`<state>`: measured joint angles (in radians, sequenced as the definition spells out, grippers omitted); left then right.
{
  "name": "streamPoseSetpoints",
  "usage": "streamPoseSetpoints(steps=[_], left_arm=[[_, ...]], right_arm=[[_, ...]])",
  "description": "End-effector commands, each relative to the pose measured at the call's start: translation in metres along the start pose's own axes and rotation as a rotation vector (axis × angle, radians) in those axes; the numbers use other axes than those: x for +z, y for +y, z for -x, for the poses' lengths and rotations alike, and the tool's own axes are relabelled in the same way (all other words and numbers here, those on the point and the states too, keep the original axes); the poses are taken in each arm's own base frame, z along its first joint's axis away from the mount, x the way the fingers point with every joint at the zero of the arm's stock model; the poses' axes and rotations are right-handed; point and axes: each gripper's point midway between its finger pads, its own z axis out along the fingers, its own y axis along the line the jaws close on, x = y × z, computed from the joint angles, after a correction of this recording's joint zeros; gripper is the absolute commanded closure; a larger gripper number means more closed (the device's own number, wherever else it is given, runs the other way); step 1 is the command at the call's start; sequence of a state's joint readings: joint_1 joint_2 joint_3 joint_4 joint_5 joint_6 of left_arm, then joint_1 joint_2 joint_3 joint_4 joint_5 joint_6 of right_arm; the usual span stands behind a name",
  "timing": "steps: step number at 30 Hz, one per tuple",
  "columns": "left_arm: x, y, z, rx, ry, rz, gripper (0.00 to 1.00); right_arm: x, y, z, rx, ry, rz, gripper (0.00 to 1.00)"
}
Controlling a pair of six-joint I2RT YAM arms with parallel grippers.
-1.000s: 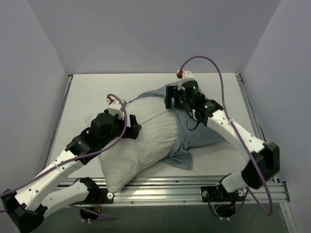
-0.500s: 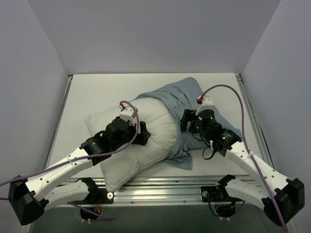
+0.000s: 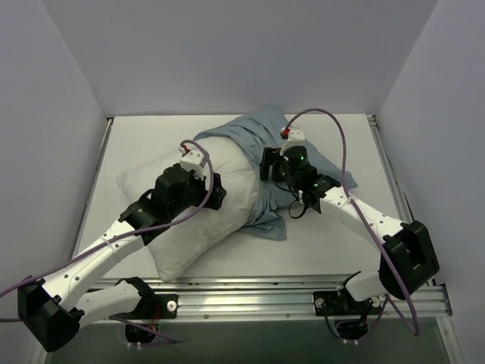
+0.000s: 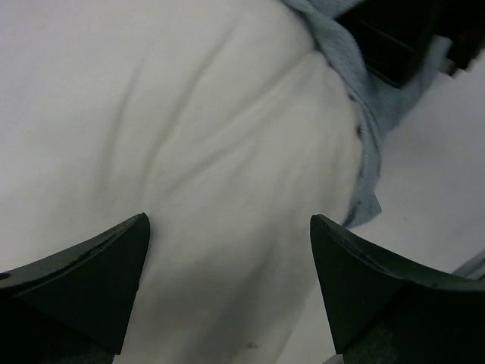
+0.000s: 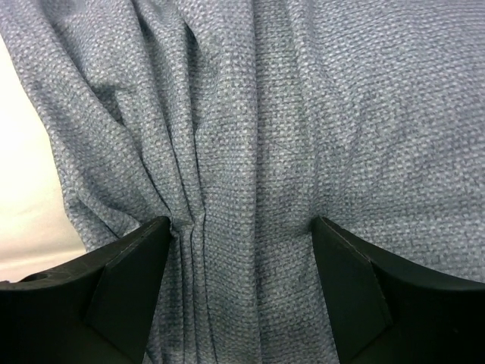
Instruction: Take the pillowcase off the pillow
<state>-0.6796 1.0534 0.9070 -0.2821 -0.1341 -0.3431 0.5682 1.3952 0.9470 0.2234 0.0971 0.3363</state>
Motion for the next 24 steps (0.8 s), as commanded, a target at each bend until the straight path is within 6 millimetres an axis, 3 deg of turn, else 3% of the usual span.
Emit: streamPoseSetpoints(steps=[1, 6, 7, 8, 12, 18, 24], left_arm=[[-0.016, -0.051, -0.004, 0.294, 0.040, -0.144, 0.06], [-0.002, -0.056, -0.026, 0.511, 0.087, -0.018, 0.06], [0.001, -0.052, -0.027, 0.542, 0.082, 0.030, 0.06], [0.003, -0.063, -0.030, 0.560, 0.070, 0.022, 0.06], [0.022, -0.068, -0.052, 0.650, 0.091, 0.107, 0.06], [0.041, -0.040, -0.075, 0.583, 0.092, 0.276, 0.06], [0.056, -0.019, -0.105, 0.484, 0.143, 0.326, 0.00]], right_arm=[[0.015, 0.003, 0.009, -0.048, 0.014, 0.004, 0.29], [0.019, 0.006, 0.022, -0.020, 0.009, 0.026, 0.28], [0.018, 0.007, 0.021, -0.016, 0.012, 0.033, 0.28], [0.016, 0.009, 0.021, -0.011, 0.014, 0.044, 0.28], [0.010, 0.006, 0.017, -0.004, 0.019, 0.039, 0.26], [-0.008, 0.010, 0.005, 0.004, 0.040, 0.088, 0.23], [-0.032, 0.011, -0.001, 0.015, 0.029, 0.119, 0.23]])
